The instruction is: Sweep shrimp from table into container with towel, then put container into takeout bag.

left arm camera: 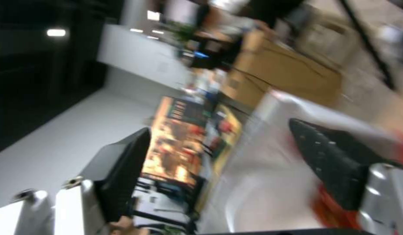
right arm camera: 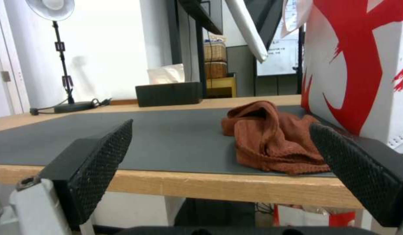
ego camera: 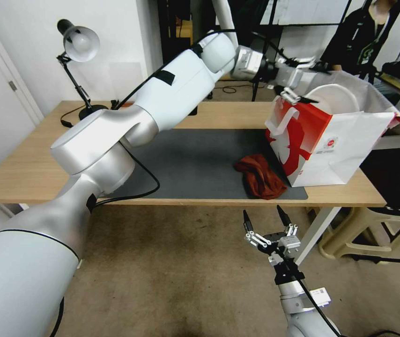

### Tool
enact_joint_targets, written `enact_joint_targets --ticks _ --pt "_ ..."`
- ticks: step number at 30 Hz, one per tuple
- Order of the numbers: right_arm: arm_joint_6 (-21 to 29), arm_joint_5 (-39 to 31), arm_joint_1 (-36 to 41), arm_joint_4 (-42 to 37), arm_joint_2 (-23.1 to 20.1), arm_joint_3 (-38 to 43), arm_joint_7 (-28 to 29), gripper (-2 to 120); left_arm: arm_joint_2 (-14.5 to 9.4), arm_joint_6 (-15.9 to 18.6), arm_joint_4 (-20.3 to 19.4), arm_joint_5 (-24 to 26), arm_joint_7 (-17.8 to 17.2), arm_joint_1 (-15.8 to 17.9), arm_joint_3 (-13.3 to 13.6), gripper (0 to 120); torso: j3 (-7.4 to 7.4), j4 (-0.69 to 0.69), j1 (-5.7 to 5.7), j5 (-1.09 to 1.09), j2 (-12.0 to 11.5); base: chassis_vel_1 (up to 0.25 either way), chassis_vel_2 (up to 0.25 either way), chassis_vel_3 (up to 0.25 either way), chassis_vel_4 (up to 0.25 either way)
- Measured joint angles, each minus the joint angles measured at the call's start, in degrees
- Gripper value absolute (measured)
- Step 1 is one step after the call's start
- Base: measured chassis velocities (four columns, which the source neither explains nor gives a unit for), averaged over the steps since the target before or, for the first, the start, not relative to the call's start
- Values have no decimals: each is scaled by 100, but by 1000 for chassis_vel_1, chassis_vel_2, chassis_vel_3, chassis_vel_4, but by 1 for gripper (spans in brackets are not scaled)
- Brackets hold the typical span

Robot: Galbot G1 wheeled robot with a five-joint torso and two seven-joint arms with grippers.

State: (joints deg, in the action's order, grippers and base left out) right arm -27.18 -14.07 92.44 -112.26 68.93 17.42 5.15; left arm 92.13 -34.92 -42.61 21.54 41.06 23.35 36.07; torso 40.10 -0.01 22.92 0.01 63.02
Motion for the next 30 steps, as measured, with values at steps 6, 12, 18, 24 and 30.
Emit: enact_joint_targets --ticks 6,12,18,24,30 --pt "10 -31 15 -43 -39 35 11 100 -384 619 -684 959 -2151 -308 567 99 0 1 0 0 0 0 0 0 0" --pt "66 -61 -14 -129 -54 45 37 100 -1068 1873 -2104 2403 -4753 -942 716 100 0 0 -1 -2 0 0 0 0 0" --pt "95 -75 6 -227 -33 92 72 100 -1431 2534 -2901 2866 -5921 -1550 130 100 0 2 -1 -2 0 0 0 0 0" --pt "130 -113 21 -353 32 205 145 100 -2044 2548 -3354 2837 -5894 -2067 -403 100 0 -1 0 -2 0 0 0 0 0" --pt "159 -115 -15 -416 100 245 206 100 -2885 2370 -3930 2756 -5640 -2726 -807 100 0 -2 0 -3 0 0 0 0 0"
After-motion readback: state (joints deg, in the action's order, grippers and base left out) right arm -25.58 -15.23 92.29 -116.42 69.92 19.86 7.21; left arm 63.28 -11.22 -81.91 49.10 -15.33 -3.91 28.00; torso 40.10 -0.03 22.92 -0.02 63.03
